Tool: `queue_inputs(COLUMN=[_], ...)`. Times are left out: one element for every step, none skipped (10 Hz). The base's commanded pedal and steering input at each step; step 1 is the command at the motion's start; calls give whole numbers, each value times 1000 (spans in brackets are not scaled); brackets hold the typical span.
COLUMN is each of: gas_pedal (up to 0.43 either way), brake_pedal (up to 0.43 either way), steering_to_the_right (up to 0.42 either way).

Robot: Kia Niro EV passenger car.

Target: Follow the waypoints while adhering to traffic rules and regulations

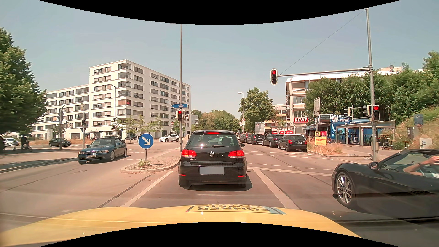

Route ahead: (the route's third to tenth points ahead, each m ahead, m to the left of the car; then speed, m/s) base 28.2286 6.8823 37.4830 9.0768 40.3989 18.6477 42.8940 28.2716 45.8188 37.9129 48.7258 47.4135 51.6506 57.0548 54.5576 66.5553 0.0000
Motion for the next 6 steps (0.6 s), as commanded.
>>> queue_inputs(gas_pedal=[0, 0, 0, 0, 0, 0], brake_pedal=[201, 201, 201, 201, 201, 201], steering_to_the_right=[-10, -10, -11, -11, -10, -11])
